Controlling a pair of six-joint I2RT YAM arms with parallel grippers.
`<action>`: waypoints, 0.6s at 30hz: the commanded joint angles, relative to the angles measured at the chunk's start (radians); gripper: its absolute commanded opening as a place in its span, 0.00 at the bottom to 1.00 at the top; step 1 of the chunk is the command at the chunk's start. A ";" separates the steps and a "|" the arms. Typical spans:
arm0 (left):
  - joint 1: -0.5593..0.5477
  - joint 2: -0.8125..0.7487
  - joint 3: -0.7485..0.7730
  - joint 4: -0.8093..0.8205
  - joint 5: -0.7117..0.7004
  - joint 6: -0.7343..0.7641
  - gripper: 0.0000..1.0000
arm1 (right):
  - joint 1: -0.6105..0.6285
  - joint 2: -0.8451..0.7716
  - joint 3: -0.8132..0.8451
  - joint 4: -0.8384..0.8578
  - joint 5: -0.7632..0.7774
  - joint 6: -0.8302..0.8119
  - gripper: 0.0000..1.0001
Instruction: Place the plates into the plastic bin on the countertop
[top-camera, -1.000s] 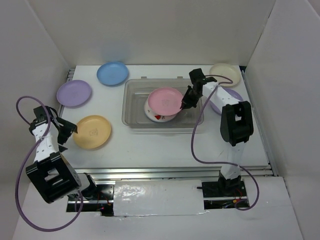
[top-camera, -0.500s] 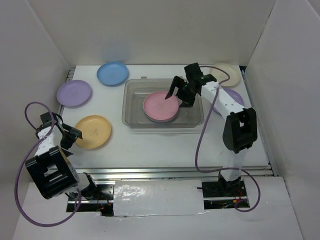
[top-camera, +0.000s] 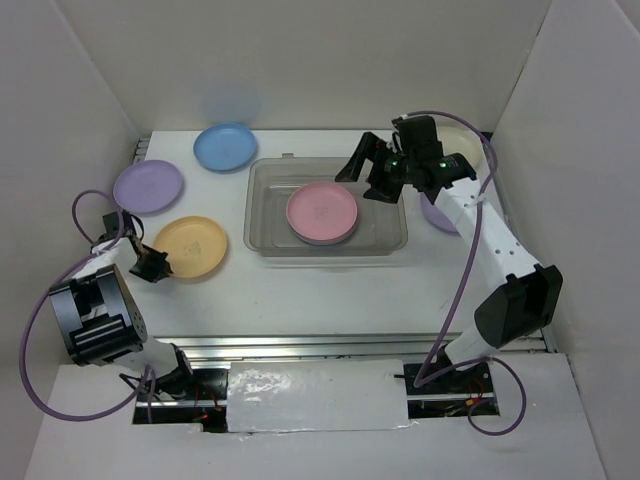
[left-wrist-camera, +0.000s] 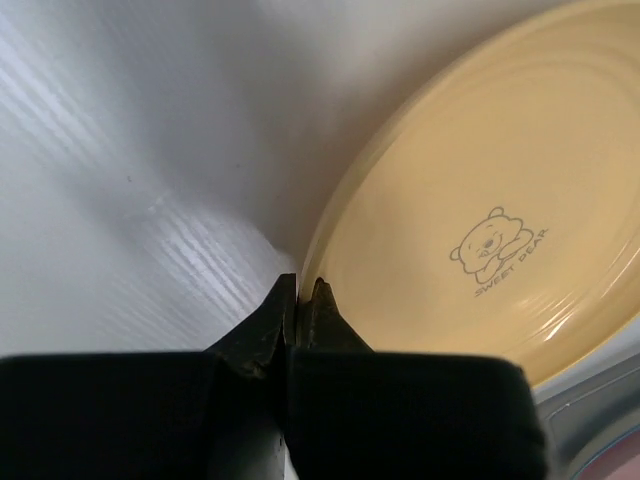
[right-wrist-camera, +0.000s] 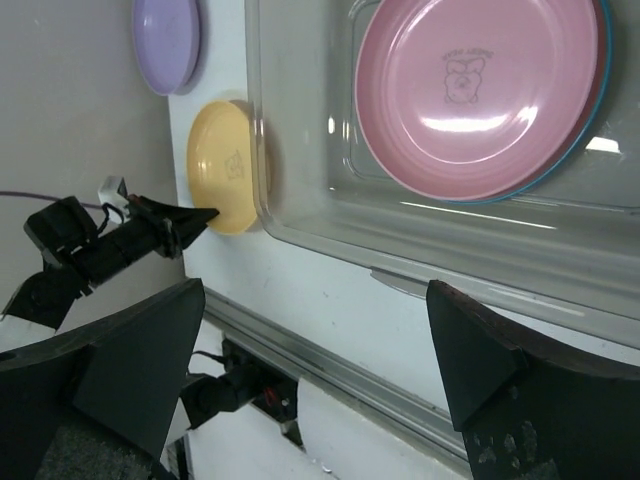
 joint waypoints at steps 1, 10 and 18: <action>-0.010 0.034 -0.030 -0.087 -0.147 -0.035 0.00 | -0.045 -0.061 -0.004 0.004 -0.028 -0.004 1.00; -0.159 -0.386 0.238 -0.188 -0.225 -0.070 0.00 | -0.311 -0.153 -0.163 -0.017 0.070 0.045 1.00; -0.441 -0.130 0.712 -0.185 -0.077 0.026 0.00 | -0.594 -0.166 -0.304 -0.045 0.320 0.061 1.00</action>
